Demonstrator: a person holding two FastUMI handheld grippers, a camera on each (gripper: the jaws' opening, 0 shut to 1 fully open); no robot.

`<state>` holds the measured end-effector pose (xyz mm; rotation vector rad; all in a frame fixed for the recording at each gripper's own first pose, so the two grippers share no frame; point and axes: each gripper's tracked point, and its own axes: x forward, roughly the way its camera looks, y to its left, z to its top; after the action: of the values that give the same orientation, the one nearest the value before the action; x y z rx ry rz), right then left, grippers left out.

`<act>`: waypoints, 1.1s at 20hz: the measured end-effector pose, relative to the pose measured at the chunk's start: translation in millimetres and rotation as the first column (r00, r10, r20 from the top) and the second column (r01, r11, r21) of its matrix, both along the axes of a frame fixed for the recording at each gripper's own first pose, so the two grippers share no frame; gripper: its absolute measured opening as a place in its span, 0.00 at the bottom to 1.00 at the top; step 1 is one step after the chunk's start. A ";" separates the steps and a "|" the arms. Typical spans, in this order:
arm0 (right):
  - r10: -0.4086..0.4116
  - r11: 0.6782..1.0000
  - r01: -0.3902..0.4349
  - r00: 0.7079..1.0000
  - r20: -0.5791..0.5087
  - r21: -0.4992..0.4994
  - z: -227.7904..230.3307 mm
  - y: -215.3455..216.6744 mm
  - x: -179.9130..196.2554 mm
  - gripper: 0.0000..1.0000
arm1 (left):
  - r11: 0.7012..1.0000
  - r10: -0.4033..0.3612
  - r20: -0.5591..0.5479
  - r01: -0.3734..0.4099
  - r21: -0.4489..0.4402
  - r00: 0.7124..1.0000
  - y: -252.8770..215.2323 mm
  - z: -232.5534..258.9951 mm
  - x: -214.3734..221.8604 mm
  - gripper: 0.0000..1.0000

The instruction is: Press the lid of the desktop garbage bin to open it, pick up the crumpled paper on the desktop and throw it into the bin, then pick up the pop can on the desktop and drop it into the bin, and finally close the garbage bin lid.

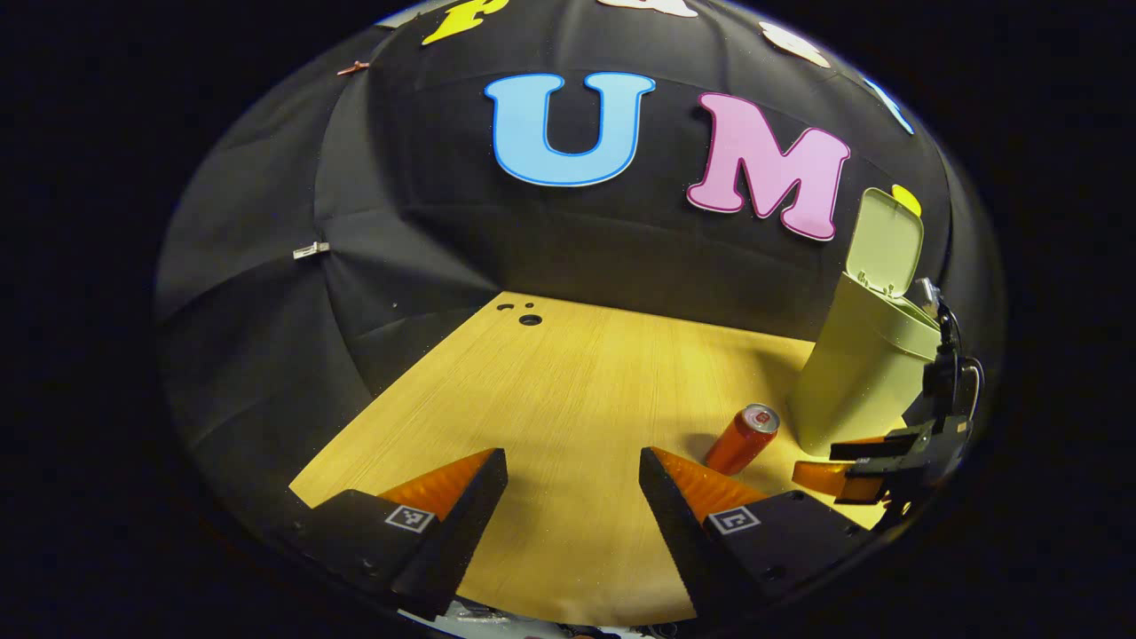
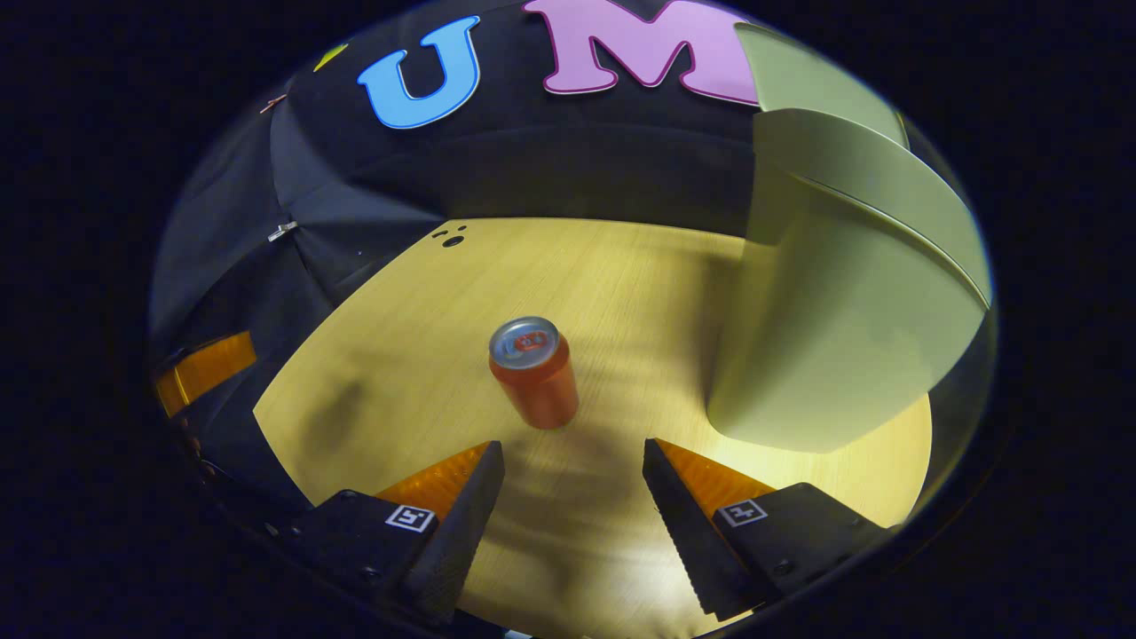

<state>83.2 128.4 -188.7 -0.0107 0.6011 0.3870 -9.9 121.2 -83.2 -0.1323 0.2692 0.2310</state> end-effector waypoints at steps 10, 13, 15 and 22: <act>0.052 0.998 -0.052 0.999 -0.006 -0.043 -8.1 44.8 40.4 0.99 | 0.995 0.099 -0.011 -0.099 -0.027 0.995 42.5 -9.6 -17.5 0.96; 0.061 0.996 -0.062 0.998 -0.015 -0.062 -16.7 52.9 49.3 0.99 | 0.993 0.116 -0.017 -0.116 -0.028 0.993 50.4 -12.3 -21.5 0.96; 0.064 0.996 -0.066 0.998 -0.022 -0.068 -21.1 58.0 56.8 0.99 | 0.991 0.128 -0.027 -0.129 -0.025 0.991 56.5 -15.9 -24.9 0.96; 0.044 0.994 -0.048 0.998 -0.040 -0.097 -35.3 64.6 80.4 0.99 | 0.983 0.170 -0.048 -0.173 -0.054 0.984 72.1 -22.3 -25.1 0.96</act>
<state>163.7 192.9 -224.0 -0.1114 0.6576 0.4028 -35.0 193.4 -105.5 -0.2084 0.3081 0.3980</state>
